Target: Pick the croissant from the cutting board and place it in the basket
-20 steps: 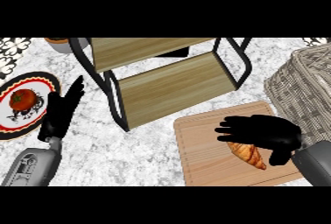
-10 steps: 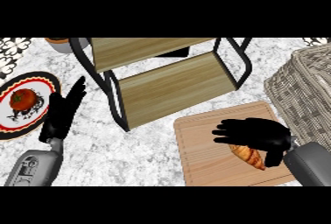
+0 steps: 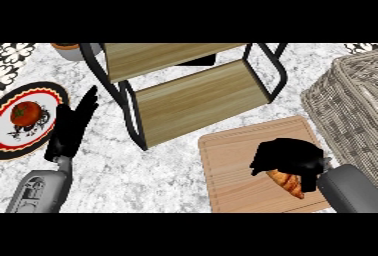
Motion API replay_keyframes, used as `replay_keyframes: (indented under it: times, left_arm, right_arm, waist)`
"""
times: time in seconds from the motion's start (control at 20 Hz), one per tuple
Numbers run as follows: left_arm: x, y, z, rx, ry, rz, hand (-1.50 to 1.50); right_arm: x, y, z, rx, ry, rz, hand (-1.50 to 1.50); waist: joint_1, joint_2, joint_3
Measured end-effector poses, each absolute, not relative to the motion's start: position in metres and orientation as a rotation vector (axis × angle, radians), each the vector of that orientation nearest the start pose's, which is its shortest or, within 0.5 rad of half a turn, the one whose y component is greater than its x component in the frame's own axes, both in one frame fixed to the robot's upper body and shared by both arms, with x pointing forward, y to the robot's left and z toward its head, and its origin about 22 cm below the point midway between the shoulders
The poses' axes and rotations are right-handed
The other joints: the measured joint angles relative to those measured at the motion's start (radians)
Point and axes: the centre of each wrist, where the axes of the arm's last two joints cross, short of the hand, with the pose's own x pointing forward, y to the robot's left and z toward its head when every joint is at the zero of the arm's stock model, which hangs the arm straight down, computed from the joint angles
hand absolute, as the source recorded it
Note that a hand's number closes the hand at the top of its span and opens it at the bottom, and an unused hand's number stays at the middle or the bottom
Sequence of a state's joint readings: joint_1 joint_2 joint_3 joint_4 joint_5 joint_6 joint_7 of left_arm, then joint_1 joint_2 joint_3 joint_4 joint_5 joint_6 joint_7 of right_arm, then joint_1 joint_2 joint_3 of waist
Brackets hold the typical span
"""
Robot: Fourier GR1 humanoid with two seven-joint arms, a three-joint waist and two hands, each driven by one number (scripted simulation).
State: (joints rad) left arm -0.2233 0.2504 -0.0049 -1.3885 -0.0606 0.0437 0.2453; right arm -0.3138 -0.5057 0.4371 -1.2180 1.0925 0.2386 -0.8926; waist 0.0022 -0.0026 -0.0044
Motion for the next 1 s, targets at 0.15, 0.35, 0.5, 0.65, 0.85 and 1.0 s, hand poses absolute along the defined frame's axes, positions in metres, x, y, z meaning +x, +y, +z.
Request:
replay_keyframes:
  times: [0.15,0.35,0.5,0.65,0.85,1.0]
  left_arm:
    - [0.296,0.274,0.027,0.268,-1.354,-0.212,0.00]
    - [0.294,0.277,0.024,0.267,-1.356,-0.213,0.00]
    - [0.293,0.280,0.026,0.268,-1.356,-0.212,0.00]
    - [0.292,0.286,0.026,0.286,-1.347,-0.198,0.00]
    - [0.289,0.289,0.022,0.303,-1.335,-0.181,0.00]
    - [0.289,0.289,0.023,0.302,-1.336,-0.178,0.00]
  right_arm:
    - [0.298,-0.265,0.003,-0.012,-1.566,2.203,1.50]
    - [0.299,-0.264,0.002,-0.037,-1.616,2.249,1.50]
    - [0.301,-0.263,0.000,-0.136,-1.600,2.215,1.50]
    - [0.299,-0.266,-0.002,-0.345,-1.478,2.050,1.50]
    - [0.293,-0.264,-0.004,-0.608,-1.307,1.812,1.50]
    - [0.280,-0.241,-0.001,-0.758,-1.254,1.710,1.50]
  waist:
    - [0.000,-0.003,-0.003]
    - [0.000,-0.004,-0.007]
    - [-0.002,-0.006,-0.010]
    - [-0.026,-0.014,-0.013]
    - [-0.050,-0.022,-0.018]
    - [-0.048,-0.020,-0.016]
